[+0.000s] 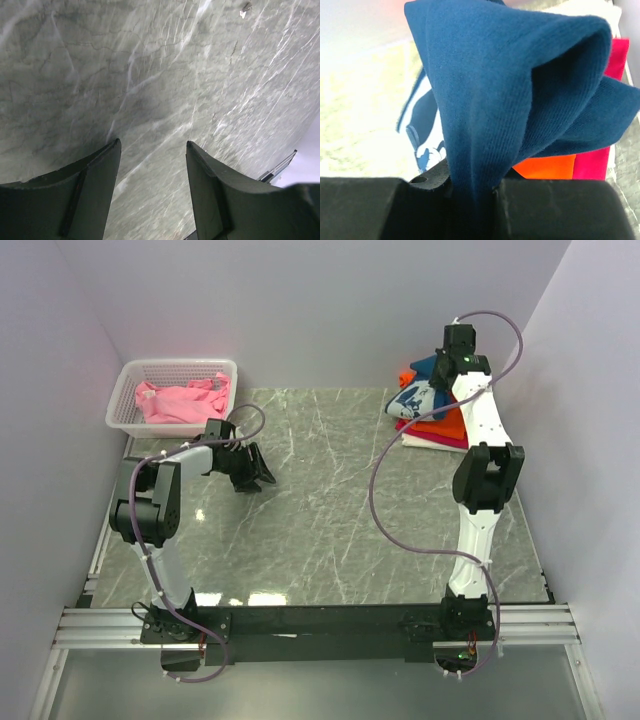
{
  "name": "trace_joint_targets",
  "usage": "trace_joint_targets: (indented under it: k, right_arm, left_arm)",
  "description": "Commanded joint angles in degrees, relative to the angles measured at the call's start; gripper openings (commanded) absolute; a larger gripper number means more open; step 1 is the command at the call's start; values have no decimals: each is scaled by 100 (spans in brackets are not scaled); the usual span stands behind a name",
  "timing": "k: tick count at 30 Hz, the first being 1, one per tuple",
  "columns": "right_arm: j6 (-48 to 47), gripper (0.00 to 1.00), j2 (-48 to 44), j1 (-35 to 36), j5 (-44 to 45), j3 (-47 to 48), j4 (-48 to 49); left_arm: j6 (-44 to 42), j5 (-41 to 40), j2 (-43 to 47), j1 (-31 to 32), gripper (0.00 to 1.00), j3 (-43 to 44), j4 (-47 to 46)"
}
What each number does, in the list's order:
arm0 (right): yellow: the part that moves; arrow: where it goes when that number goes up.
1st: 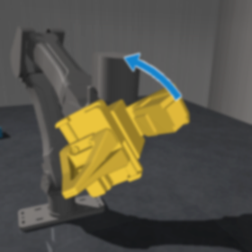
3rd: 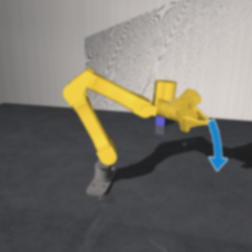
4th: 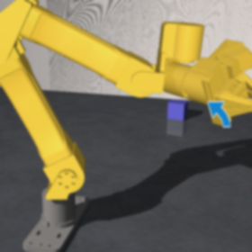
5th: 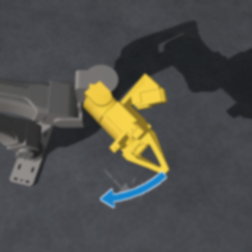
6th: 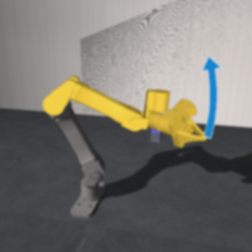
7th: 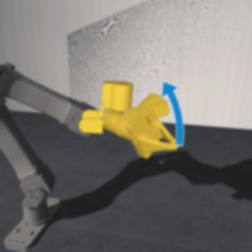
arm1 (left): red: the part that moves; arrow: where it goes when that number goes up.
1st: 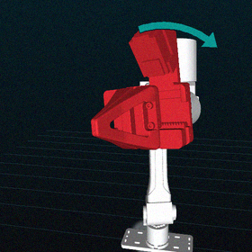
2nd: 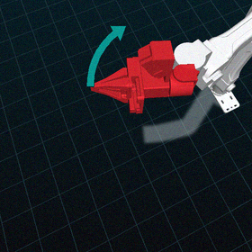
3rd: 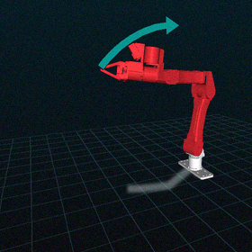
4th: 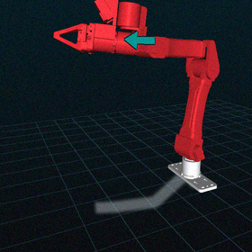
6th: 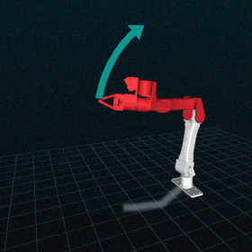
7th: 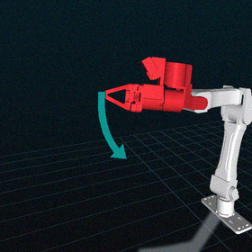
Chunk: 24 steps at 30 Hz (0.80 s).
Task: Fold and stack the t-shirts
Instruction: Neatly place the folded tshirt to the corner
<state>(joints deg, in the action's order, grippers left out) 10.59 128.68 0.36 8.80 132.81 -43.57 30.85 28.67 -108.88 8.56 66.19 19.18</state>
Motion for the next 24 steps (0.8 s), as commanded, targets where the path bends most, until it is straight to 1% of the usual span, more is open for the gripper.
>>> trace_joint_targets:
  k: [1, 4, 11, 18, 19, 20, 22, 23, 24]
  right_arm:
    - [119, 0, -221, -281, -27, -246, 217]
    - [128, 0, -169, -387, -71, -353, 270]
    - [-136, 0, 191, -563, 17, 86, 165]
    - [-365, 0, 543, -642, 122, 315, 209]
    - [-339, 2, 622, -669, 209, 333, 200]
    - [-303, 19, 658, -678, 419, 376, 122]
    - [-58, 57, 658, -704, 762, 386, 42]
    - [21, 66, 606, -713, 1077, 264, 33]
    - [92, 76, 518, -713, 1202, 132, 85]
  left_arm:
    - [-264, -450, -81, -3, 63, -282, 429]
    - [-281, -432, -98, -3, 63, -274, 455]
    - [-273, -441, -98, -3, 63, -291, 455]
    - [-255, -458, -151, -3, 62, -291, 508]
    - [-246, -476, -142, -3, 62, -274, 517]
    - [-229, -519, -134, -3, 63, -248, 517]
    - [-220, -581, -63, -3, 63, -239, 490]
    - [-202, -616, -11, -3, 63, -230, 482]
    - [-176, -669, 94, -3, 63, -221, 447]
